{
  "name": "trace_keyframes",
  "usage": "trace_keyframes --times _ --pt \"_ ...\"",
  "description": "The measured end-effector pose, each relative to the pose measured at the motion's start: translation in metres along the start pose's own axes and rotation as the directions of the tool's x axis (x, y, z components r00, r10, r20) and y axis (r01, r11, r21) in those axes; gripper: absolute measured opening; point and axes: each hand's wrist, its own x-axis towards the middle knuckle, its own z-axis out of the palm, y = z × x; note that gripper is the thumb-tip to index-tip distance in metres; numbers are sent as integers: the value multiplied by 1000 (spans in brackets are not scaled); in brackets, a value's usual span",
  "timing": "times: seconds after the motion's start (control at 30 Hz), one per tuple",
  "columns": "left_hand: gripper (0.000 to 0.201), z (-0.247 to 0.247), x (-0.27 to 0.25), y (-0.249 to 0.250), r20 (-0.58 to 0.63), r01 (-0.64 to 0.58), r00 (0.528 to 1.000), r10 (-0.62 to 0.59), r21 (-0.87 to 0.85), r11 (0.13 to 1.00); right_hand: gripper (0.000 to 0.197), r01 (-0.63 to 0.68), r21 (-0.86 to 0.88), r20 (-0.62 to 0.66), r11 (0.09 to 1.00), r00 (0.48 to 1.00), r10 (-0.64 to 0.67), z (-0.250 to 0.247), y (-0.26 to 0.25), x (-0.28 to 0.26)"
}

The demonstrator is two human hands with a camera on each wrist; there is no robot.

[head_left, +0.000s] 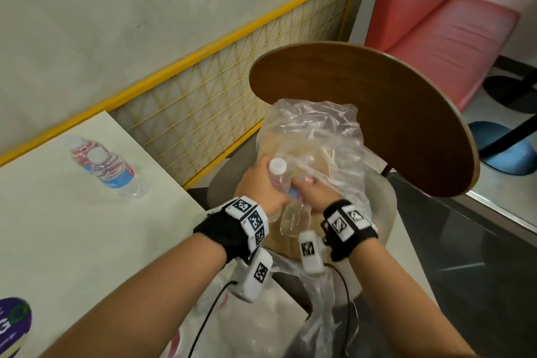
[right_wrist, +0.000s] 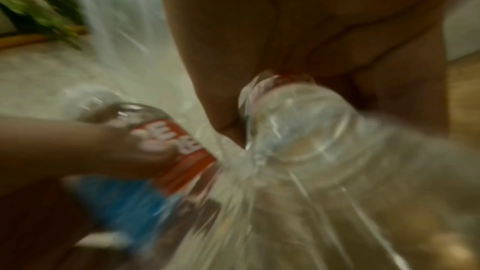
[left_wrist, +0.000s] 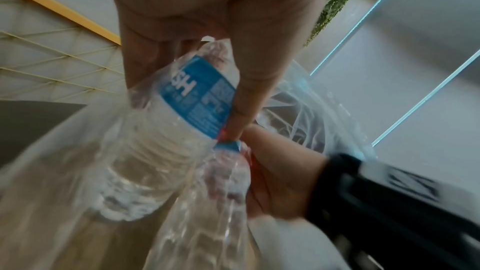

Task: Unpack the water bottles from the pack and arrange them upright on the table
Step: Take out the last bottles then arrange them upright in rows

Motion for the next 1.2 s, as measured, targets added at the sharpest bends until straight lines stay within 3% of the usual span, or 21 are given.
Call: trace_keyframes --times 0.07,0.17,0.3,0.47,0.63,0.8,0.93,1.07,1.2 --pt "72 -5 -4 -1 38 22 999 -25 74 997 16 25 -77 11 997 1000 -25 9 16 -21" --pt "74 -10 -18 -4 84 12 996 -29 194 981 43 112 -179 -22 977 993 -118 21 56 -42" --pt "60 -18 -40 -5 100 -91 993 70 219 971 64 258 -352 69 900 966 -250 26 82 -78" --pt "66 -30 -55 -4 52 -192 981 186 164 968 66 382 -376 184 845 924 -336 28 95 -121" --pt "66 -33 -68 -3 -17 -264 964 266 65 962 58 479 -415 280 774 876 -392 62 92 -126" --pt "61 -33 -74 -2 8 -306 952 307 99 947 54 550 -215 262 807 829 -495 83 77 -128" --pt "64 -38 -77 1 32 -356 934 356 149 922 46 460 -117 357 880 846 -395 87 69 -115" --pt "70 -47 -82 1 9 -358 932 362 164 919 38 290 -207 253 934 938 -235 80 91 -87" --pt "64 -63 -92 -1 -11 -339 940 341 71 938 39 221 -229 99 948 974 -203 59 94 -70"
